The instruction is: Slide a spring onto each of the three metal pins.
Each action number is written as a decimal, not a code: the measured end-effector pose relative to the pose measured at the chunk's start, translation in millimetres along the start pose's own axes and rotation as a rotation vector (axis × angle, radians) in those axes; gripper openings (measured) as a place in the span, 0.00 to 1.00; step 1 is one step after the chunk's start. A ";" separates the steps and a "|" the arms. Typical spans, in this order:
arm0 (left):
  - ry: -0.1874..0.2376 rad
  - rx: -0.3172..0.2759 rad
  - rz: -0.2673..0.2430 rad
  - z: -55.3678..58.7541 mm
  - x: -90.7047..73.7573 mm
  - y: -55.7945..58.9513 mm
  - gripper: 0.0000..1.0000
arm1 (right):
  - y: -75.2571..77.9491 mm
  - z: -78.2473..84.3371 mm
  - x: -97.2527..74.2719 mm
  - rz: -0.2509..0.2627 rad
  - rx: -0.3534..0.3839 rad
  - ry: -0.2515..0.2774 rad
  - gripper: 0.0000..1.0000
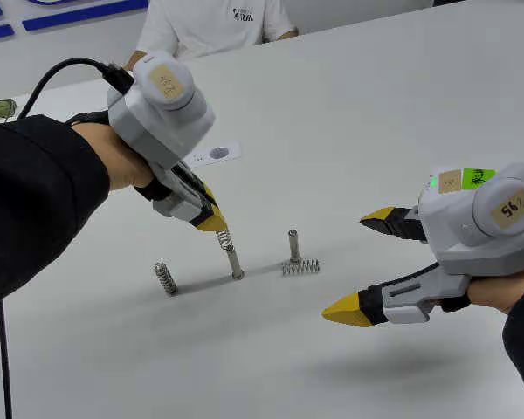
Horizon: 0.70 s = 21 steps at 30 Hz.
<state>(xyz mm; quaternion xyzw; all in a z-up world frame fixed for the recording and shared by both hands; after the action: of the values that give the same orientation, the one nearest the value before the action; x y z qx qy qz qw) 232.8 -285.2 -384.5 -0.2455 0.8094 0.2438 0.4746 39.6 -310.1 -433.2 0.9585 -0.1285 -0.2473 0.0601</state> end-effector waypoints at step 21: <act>-0.040 -0.003 0.028 1.2 13.4 -4.4 0.09 | -1.5 0.1 -0.2 -0.013 0.000 0.003 0.81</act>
<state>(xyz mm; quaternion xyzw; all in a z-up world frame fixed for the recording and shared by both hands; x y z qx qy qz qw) 230.6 -290.0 -397.6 -0.2299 0.8027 0.2568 0.4868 39.7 -308.6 -433.5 0.9597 -0.1221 -0.2462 0.0587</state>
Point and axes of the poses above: the centre of the closed fingertips' face, and the gripper's own axes: x roughly forward along the fingers, y roughly to its right, z roughly out of its underside, the point moved 6 cm from there along -x, roughly backward along the fingers, and after that the axes turned 15 degrees about z, right-handed, at the moved point
